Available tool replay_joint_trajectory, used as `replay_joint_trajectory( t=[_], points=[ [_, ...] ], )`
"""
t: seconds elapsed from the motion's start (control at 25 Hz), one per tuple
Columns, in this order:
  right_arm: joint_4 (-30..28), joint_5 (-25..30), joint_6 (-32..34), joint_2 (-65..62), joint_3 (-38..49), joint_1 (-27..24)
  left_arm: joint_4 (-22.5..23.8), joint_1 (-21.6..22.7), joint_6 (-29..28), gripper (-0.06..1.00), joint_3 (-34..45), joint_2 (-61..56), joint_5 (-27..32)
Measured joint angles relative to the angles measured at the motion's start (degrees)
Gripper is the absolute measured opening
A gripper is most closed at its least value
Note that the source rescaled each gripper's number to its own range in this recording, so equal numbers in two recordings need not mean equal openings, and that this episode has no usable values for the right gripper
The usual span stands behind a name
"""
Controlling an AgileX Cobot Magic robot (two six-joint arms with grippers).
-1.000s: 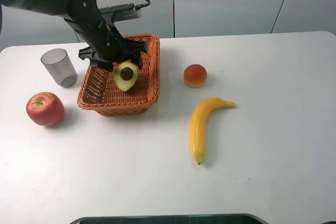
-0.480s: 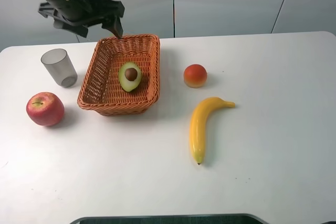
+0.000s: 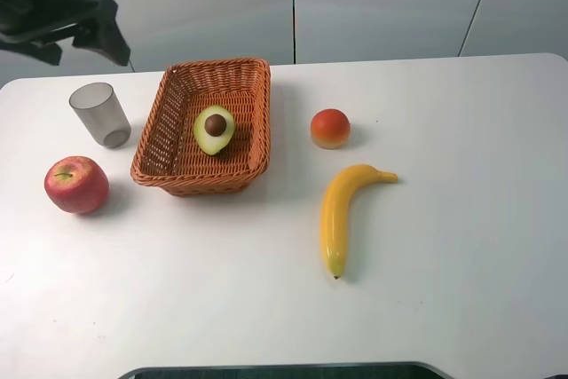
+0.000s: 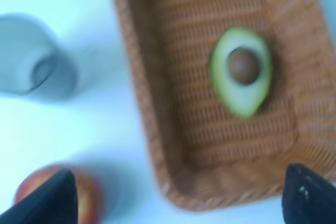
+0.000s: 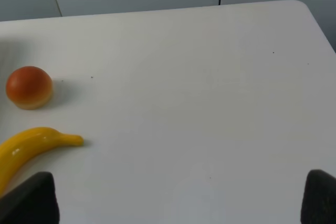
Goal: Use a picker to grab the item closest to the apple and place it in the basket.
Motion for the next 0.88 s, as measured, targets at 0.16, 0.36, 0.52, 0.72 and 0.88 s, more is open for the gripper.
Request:
replay_joint_trajectory(
  t=[0.16, 0.36, 0.52, 0.72, 0.88],
  points=[
    [0.0, 0.0, 0.0, 0.0, 0.0, 0.0, -1.3, 3.3, 4.5, 0.99, 6.6, -8.7, 0.2],
    [0.0, 0.0, 0.0, 0.0, 0.0, 0.0, -1.5, 5.2, 8.5, 0.99, 11.6, -19.6, 2.2],
    [0.0, 0.0, 0.0, 0.0, 0.0, 0.0, -1.7, 5.2, 9.9, 1.0, 12.2, -26.3, 7.8],
    [0.0, 0.0, 0.0, 0.0, 0.0, 0.0, -1.7, 5.2, 11.5, 1.0, 13.2, -33.8, 12.3],
    [0.0, 0.0, 0.0, 0.0, 0.0, 0.0, -1.7, 5.2, 11.9, 1.0, 18.0, -42.3, 12.3]
  ],
)
